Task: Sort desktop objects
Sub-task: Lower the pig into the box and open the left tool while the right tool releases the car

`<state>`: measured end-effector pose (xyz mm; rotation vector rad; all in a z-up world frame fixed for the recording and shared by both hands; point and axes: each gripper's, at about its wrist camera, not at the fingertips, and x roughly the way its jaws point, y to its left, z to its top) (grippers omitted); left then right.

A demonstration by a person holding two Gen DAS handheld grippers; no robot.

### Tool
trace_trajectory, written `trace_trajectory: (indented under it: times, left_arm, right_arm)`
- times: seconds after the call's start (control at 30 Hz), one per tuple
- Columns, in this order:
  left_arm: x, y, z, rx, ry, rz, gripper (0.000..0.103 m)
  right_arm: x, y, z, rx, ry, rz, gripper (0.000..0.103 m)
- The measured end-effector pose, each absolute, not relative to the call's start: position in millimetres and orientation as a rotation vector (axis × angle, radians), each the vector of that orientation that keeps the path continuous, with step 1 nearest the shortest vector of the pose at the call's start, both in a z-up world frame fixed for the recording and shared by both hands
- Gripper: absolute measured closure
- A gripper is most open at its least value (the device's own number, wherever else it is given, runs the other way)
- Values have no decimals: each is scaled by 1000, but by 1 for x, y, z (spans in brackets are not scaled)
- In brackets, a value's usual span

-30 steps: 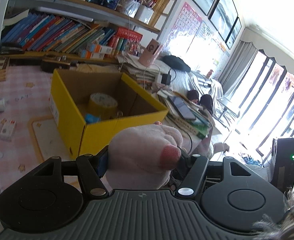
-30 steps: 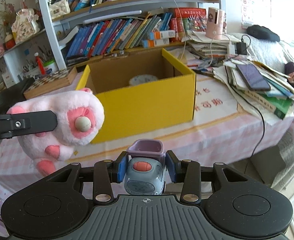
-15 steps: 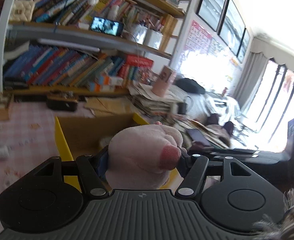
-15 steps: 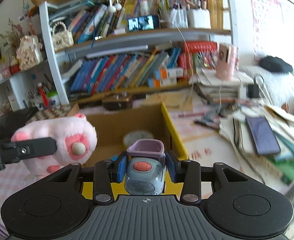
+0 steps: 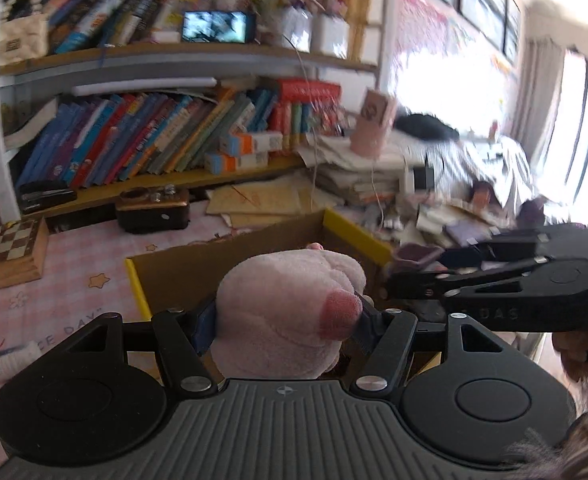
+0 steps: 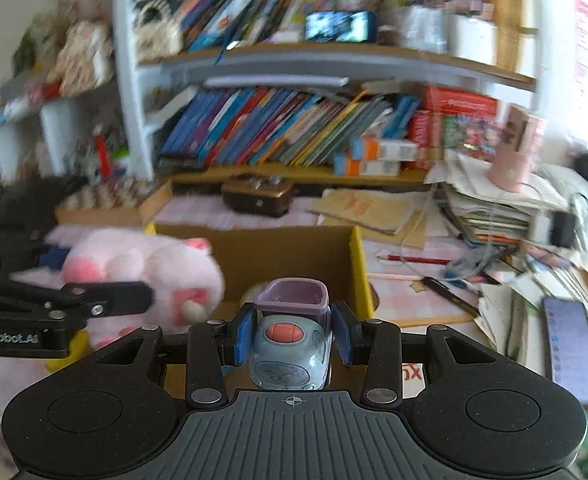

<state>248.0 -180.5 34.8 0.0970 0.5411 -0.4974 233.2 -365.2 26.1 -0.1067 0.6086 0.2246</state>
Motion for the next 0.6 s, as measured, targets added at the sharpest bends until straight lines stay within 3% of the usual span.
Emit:
trace_trajectory:
  times: [0.2,0.6]
  left_arm:
    - [263,-202,11,237,624,-518,40]
    - [274,-208,-7,264,710,-494,34]
  right_arm:
    - [265,-359,8,-338,694,327,63]
    - [292,-341,-18,-509,842,470,62]
